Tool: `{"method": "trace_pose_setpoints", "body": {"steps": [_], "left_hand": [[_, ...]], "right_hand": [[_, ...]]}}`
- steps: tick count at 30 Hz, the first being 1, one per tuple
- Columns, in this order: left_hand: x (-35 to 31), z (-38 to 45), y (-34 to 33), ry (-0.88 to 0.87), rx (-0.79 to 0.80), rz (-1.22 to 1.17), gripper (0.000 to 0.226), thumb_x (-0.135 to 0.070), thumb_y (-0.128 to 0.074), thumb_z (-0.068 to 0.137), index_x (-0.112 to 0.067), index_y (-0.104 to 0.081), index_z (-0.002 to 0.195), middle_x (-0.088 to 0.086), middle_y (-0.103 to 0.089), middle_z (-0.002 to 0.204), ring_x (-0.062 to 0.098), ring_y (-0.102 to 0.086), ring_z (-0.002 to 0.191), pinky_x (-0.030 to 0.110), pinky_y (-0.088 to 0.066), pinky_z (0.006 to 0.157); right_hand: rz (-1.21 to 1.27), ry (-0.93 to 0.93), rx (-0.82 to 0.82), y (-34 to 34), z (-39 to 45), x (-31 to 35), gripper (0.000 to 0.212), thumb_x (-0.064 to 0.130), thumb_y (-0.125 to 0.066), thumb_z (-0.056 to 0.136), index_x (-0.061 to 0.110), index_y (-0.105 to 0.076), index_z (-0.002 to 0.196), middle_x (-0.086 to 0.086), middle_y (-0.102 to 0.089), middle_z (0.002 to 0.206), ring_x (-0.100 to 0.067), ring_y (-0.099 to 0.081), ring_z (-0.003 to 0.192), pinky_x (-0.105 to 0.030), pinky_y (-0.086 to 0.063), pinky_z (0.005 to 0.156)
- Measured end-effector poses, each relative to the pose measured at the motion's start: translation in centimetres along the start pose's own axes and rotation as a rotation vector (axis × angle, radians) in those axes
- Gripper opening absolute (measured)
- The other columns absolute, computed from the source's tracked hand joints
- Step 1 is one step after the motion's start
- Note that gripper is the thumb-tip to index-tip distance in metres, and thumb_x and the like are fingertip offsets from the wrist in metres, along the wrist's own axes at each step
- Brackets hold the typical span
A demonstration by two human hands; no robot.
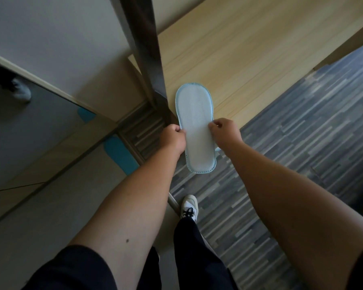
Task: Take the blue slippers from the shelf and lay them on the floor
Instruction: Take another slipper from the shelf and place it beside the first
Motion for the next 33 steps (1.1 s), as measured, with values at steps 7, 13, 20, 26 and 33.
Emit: {"method": "trace_pose_setpoints", "body": {"steps": [7, 13, 20, 26, 33], "left_hand": [[5.2, -3.4, 2.2, 0.016, 0.127, -0.016, 0.015, -0.024, -0.058, 0.092, -0.011, -0.063, 0.097, 0.006, -0.064, 0.093, 0.020, -0.054, 0.082, 0.028, -0.040, 0.074], [12.9, -5.7, 9.5, 0.039, 0.202, -0.015, 0.012, -0.023, -0.059, 0.092, -0.013, -0.062, 0.087, 0.008, -0.067, 0.095, 0.023, -0.060, 0.087, 0.029, -0.043, 0.077], [20.3, -6.3, 24.3, -0.017, -0.096, 0.075, 0.020, -0.035, -0.055, 0.091, -0.016, -0.062, 0.096, 0.001, -0.066, 0.094, 0.024, -0.062, 0.087, 0.031, -0.047, 0.077], [25.1, -7.4, 30.7, 0.009, -0.005, -0.629, 0.021, -0.027, -0.058, 0.092, -0.012, -0.064, 0.106, 0.008, -0.071, 0.107, 0.023, -0.068, 0.098, 0.039, -0.056, 0.087], [32.7, -6.2, 37.2, 0.056, -0.146, -0.756, 0.012, -0.016, -0.053, 0.095, -0.013, -0.064, 0.093, 0.012, -0.070, 0.106, 0.022, -0.070, 0.088, 0.036, -0.059, 0.080]], "right_hand": [[0.237, -0.135, 0.052, -3.1, -5.6, -3.1, 0.012, 0.025, -0.059, 0.092, 0.017, -0.067, 0.090, -0.010, -0.070, 0.095, -0.026, -0.066, 0.088, -0.041, -0.059, 0.080], [0.410, -0.211, 0.149, -11.0, -13.1, -2.9, 0.015, 0.020, -0.060, 0.094, 0.011, -0.066, 0.104, -0.008, -0.068, 0.098, -0.021, -0.065, 0.088, -0.030, -0.055, 0.072], [0.043, 0.071, 0.159, -22.9, -19.6, 6.2, 0.013, 0.024, -0.060, 0.090, 0.012, -0.066, 0.090, -0.008, -0.067, 0.086, -0.023, -0.062, 0.078, -0.042, -0.056, 0.075], [-0.217, 0.426, 0.121, -33.2, -27.1, 14.7, 0.015, 0.027, -0.056, 0.093, 0.014, -0.063, 0.096, -0.004, -0.069, 0.091, -0.021, -0.064, 0.081, -0.027, -0.046, 0.064], [-0.241, 0.635, 0.185, -40.3, -30.3, 15.8, 0.026, 0.020, -0.052, 0.097, 0.009, -0.067, 0.115, -0.009, -0.065, 0.116, -0.022, -0.062, 0.104, -0.030, -0.049, 0.089]]}}
Point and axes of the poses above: each hand's wrist, its own z-axis towards the middle knuckle, its own y-axis out of the back of the hand, x = y × z, the point moved 6 cm from there along z, towards the middle knuckle
